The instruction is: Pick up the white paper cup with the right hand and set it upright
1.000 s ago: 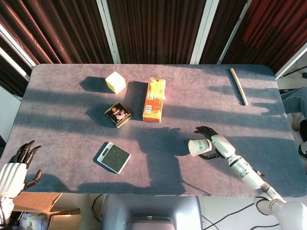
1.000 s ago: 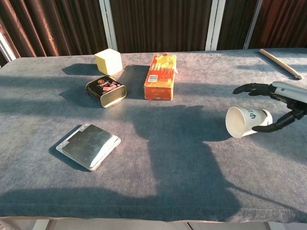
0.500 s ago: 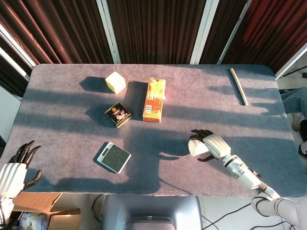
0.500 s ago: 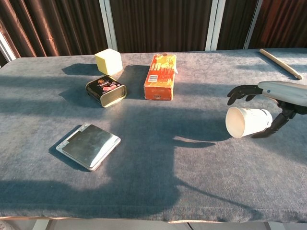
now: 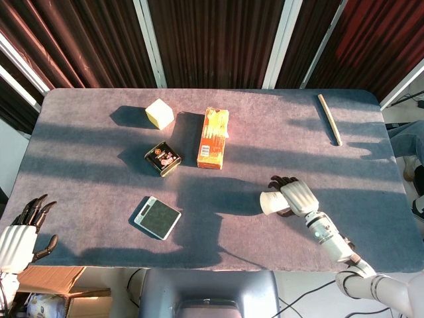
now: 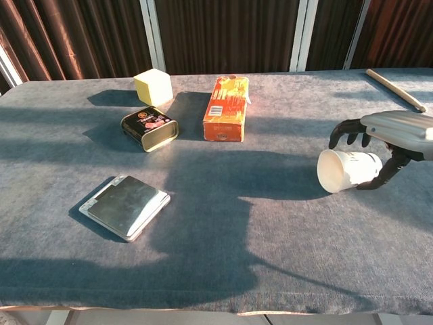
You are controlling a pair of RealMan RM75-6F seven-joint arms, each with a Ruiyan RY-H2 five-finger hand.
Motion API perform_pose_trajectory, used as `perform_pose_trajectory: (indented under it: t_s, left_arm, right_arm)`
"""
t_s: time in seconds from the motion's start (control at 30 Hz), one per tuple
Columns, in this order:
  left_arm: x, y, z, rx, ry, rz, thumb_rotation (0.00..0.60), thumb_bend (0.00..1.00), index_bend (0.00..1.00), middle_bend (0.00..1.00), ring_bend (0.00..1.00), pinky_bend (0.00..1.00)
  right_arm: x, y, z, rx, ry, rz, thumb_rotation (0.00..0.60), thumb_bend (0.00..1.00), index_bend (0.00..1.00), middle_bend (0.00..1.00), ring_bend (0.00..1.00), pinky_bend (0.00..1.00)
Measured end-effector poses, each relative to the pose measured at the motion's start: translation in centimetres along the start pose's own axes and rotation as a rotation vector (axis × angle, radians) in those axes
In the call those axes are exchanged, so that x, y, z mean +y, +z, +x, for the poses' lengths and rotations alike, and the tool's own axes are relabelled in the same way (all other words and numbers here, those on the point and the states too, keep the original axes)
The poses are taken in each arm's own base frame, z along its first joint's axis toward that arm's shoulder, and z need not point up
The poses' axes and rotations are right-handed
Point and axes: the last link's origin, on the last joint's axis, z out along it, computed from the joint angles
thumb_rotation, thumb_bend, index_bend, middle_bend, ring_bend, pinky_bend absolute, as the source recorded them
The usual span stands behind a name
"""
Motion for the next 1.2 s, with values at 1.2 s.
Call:
perform_pose_trajectory:
  t_s: [1.2]
  left_arm:
    - [0.1, 0.1, -0.1, -0.008, 0.005, -0.001, 0.6, 0.38, 0.15, 0.01, 0.0, 0.28]
  right_arm:
    - [1.7, -0.4, -1.6, -0.109, 0.982, 0.174, 0.6, 0.27, 0.52, 0.44, 0.38, 0.52]
